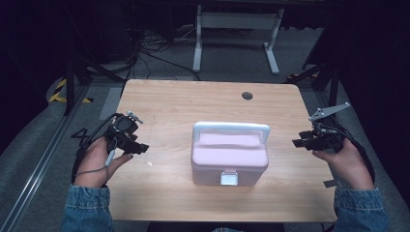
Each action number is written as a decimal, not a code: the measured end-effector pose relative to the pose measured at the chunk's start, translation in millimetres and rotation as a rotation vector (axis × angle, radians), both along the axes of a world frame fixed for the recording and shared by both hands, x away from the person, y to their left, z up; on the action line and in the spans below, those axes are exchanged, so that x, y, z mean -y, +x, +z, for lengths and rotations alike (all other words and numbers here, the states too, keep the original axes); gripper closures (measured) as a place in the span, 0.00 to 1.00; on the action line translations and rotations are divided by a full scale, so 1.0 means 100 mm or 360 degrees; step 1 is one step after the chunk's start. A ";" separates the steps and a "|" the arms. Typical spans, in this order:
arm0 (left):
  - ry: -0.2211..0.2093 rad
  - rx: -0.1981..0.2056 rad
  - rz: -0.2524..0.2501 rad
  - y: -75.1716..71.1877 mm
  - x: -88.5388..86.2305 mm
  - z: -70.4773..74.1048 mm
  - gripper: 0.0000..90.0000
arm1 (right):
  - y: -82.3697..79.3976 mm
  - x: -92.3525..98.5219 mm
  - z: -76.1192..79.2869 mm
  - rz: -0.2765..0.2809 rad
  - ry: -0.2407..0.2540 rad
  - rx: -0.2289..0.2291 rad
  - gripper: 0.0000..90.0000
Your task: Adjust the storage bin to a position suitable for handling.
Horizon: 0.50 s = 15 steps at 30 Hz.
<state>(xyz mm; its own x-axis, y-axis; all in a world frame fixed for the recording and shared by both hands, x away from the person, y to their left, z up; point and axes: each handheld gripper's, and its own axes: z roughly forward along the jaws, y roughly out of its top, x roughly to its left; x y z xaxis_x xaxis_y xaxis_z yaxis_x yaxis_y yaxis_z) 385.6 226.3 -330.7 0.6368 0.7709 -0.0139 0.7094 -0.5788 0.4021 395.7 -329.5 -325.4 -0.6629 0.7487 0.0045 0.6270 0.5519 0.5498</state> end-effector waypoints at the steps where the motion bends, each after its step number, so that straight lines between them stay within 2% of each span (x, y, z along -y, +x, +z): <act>1: 0.0008 0.0011 -0.0015 -0.01 0.01 0.01 0.48 | 0.00 0.00 0.00 -0.0002 -0.0001 -0.0003 0.61; 3: 0.0035 0.0033 -0.0050 -0.02 0.03 0.04 0.48 | 0.01 0.02 0.01 -0.0006 0.0019 -0.0017 0.60; 5: 0.0029 0.0031 -0.0057 -0.04 0.06 0.07 0.48 | 0.02 0.02 0.01 -0.0005 0.0031 -0.0014 0.59; 7: 0.0054 0.0027 -0.0057 -0.06 0.09 0.09 0.48 | 0.01 0.02 0.01 -0.0005 0.0033 -0.0013 0.59; 10: 0.0013 0.0011 -0.0096 -0.07 0.14 0.14 0.48 | 0.01 0.02 -0.01 0.0008 0.0055 -0.0021 0.58; 14: -0.0028 0.0019 -0.0128 -0.09 0.19 0.19 0.48 | 0.00 0.04 -0.02 -0.0002 0.0070 -0.0024 0.58; 15: -0.0033 0.0025 -0.0157 -0.08 0.22 0.22 0.48 | -0.01 0.05 -0.02 -0.0007 0.0070 -0.0028 0.58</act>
